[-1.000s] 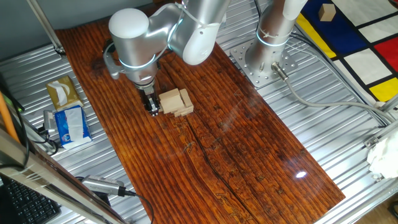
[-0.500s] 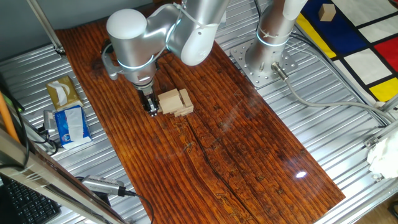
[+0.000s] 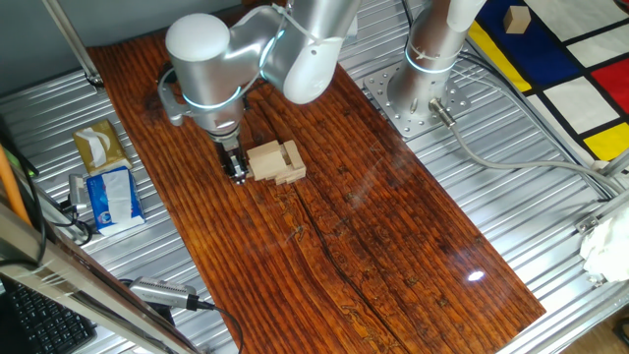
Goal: Play Jenga
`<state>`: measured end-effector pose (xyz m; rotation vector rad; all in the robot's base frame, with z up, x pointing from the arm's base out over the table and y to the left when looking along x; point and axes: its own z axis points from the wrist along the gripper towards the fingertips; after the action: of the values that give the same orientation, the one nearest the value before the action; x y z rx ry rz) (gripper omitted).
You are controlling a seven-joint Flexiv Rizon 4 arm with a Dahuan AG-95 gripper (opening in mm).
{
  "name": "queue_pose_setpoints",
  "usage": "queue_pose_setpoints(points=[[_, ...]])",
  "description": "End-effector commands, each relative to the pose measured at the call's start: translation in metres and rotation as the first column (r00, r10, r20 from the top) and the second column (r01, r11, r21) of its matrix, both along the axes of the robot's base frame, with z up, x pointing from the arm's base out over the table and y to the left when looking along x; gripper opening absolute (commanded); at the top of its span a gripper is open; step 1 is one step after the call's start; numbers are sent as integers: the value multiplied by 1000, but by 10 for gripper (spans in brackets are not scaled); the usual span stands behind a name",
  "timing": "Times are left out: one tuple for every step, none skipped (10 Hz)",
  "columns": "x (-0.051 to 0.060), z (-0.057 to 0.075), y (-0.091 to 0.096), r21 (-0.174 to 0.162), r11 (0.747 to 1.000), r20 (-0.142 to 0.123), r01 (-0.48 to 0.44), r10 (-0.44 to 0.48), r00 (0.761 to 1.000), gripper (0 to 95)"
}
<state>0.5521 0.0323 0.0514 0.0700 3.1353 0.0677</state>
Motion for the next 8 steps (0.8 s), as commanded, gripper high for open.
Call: queue_pose_setpoints(points=[[6, 2, -1, 4, 1000, 0, -5, 5, 1000, 0], [9, 3, -3, 4, 1000, 1, -8, 8, 1000, 0], [11, 4, -5, 6, 1000, 2, -10, 10, 1000, 0], [14, 6, -8, 6, 1000, 3, -16, 16, 1000, 0], [18, 9, -11, 9, 1000, 4, -21, 21, 1000, 0], [21, 10, -12, 11, 1000, 3, -20, 20, 1000, 0], [23, 12, -12, 11, 1000, 1, -19, 19, 1000, 0], [24, 12, -12, 13, 1000, 3, -19, 19, 1000, 0]])
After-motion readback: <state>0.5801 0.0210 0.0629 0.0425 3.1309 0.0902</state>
